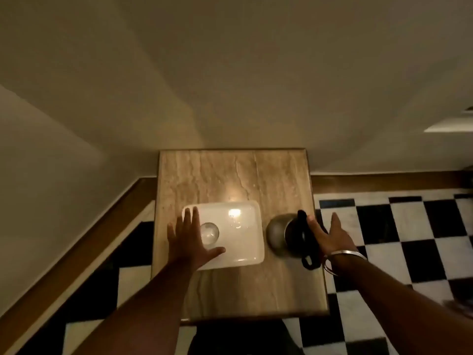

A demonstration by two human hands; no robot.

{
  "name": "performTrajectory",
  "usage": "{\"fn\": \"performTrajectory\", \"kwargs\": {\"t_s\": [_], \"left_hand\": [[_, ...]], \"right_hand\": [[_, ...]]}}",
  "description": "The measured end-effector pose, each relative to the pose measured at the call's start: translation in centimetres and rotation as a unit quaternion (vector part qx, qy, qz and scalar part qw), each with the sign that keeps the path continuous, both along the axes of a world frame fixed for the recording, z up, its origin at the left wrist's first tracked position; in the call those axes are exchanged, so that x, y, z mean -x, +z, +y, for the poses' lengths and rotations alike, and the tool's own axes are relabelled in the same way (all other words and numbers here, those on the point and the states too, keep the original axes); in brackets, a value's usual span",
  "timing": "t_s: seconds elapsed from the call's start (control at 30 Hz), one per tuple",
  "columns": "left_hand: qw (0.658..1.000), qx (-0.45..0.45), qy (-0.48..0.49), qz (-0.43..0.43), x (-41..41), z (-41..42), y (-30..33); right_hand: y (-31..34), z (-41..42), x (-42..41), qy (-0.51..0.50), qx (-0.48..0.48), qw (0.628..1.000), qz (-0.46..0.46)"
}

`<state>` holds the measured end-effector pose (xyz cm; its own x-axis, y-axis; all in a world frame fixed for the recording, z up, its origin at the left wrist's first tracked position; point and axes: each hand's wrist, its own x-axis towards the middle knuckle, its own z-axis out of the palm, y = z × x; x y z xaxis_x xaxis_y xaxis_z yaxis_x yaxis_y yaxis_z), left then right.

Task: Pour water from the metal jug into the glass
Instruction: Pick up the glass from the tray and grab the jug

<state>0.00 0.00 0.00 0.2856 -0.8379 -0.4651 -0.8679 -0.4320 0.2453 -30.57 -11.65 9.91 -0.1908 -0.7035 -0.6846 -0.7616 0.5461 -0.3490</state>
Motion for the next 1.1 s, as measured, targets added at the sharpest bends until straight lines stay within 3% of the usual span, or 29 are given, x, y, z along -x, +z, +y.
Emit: {"fn": "performTrajectory", "kwargs": {"t_s": [0.13, 0.33, 0.43, 0.8, 0.97, 1.1], "left_hand": [[0.988, -0.015, 0.123, 0.088, 1.2, 1.5, -3.3], [0.951, 0.069, 0.258, 0.153, 2.9, 0.1, -5.7], [0.944, 0.091, 0.263, 0.175, 3.1, -0.5, -6.7], [0.951, 0.111, 0.215, 0.190, 4.3, -0.7, -6.5], [0.950, 0.121, 0.211, 0.195, 4.7, -0.6, -5.8], [0.954, 0.128, 0.183, 0.201, 4.8, -0.8, -5.8]], "right_hand": [[-3.3, 1.9, 1.6, -0.092, -0.060, 0.992, -0.061], [-6.0, 3.3, 1.6, -0.163, -0.020, 0.975, -0.148], [-6.5, 3.4, 1.5, -0.201, -0.022, 0.956, -0.212], [-6.8, 2.4, 2.0, -0.222, -0.056, 0.940, -0.252], [-5.8, 0.4, 1.6, -0.217, -0.011, 0.955, -0.203], [-5.0, -0.9, 1.8, -0.151, 0.018, 0.971, -0.182]]}}
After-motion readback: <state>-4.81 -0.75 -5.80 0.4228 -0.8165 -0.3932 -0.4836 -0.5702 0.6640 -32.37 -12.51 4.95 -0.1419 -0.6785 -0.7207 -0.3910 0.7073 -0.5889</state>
